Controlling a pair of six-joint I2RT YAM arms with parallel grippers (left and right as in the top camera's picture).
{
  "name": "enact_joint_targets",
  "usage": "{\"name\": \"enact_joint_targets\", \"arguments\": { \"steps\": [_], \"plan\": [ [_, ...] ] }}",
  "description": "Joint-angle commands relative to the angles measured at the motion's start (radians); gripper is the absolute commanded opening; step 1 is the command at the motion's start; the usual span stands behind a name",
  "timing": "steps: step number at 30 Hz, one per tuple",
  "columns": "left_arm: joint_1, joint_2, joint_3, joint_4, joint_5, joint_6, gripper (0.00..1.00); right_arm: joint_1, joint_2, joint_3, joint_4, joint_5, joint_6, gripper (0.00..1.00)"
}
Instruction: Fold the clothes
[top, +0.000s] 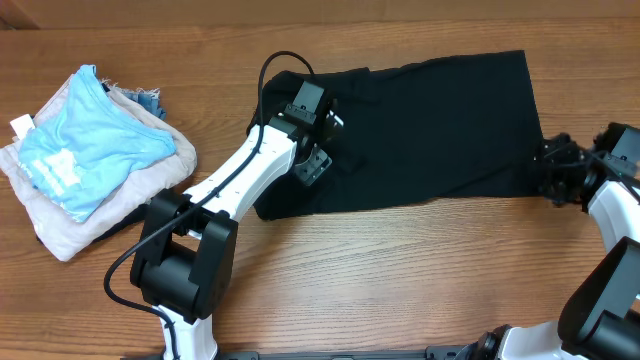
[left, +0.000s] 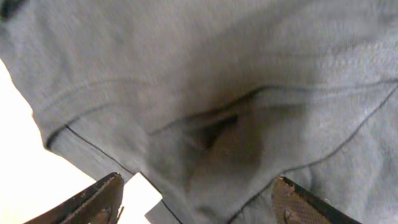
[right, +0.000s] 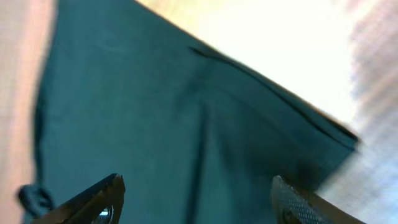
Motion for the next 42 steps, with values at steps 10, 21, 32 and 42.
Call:
{"name": "enact_joint_targets", "arguments": {
  "steps": [10, 21, 32, 42],
  "plan": [
    [0.210, 0.002, 0.021, -0.223, 0.332, -0.325, 0.75, -0.075, 0.013, 0.006, -0.149, 0.116, -0.108, 0.59],
    [0.211, 0.002, -0.104, -0.016, 0.368, -0.241, 0.69, -0.068, 0.125, 0.006, -0.119, -0.006, -0.226, 0.66],
    [0.174, 0.002, -0.132, 0.031, 0.401, -0.099, 0.04, -0.068, 0.125, 0.006, -0.124, -0.008, -0.226, 0.67],
    [0.318, 0.001, -0.101, 0.049, 0.245, -0.224, 0.04, -0.068, 0.125, 0.006, -0.199, -0.007, -0.226, 0.64]
  ]
}}
